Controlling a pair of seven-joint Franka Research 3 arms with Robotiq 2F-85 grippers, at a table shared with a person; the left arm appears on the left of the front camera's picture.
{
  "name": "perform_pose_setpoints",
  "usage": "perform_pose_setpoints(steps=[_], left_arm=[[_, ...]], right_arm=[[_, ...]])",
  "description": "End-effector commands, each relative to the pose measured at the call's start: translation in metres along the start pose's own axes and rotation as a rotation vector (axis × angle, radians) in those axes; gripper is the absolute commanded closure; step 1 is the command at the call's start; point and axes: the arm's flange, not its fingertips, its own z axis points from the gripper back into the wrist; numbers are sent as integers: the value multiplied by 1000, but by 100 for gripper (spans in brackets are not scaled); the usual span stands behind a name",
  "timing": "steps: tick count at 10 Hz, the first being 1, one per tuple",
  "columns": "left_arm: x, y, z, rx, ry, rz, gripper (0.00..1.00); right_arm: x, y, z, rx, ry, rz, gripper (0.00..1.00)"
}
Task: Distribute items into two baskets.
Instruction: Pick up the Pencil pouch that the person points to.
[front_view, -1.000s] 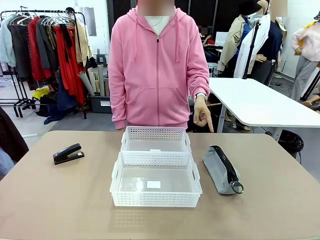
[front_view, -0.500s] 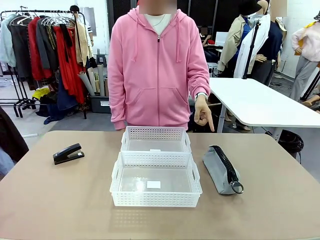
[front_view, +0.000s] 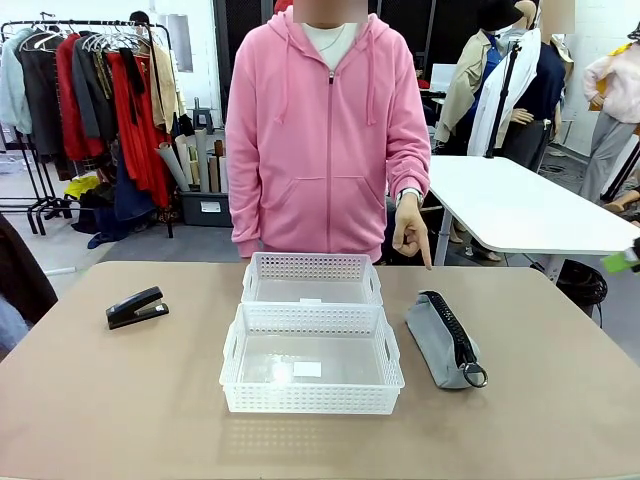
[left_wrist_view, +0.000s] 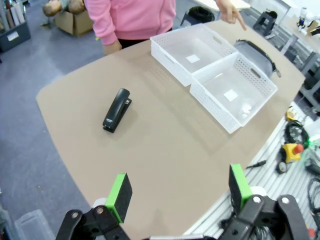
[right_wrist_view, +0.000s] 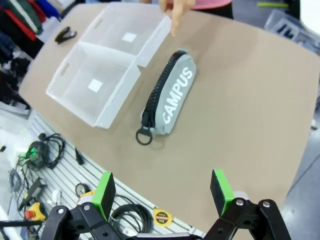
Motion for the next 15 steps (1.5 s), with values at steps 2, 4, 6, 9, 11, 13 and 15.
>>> perform_pose_setpoints(steps=[2,4,6,9,11,13,15], left_arm=[[1,0,0,-2,-4,-2,0],[1,0,0,-2,-4,-2,0],[1,0,0,-2,-4,-2,0],[1,0,0,-2,-4,-2,0],[1,0,0,-2,-4,-2,0],[1,0,0,-2,-4,-2,0],[1,0,0,-2,-4,-2,0]], right_arm=[[49,-5,-31,-50,49,-106,0],[77,-10,-59,-107,84,-233,0],[103,-11,-90,-179,169,-312,0],[132,-23,-140,-244,272,-334,0],[142,-27,-168,-278,311,-335,0],[149,-25,-197,-280,352,-304,0],[153,-18,-225,-272,393,-282,0]])
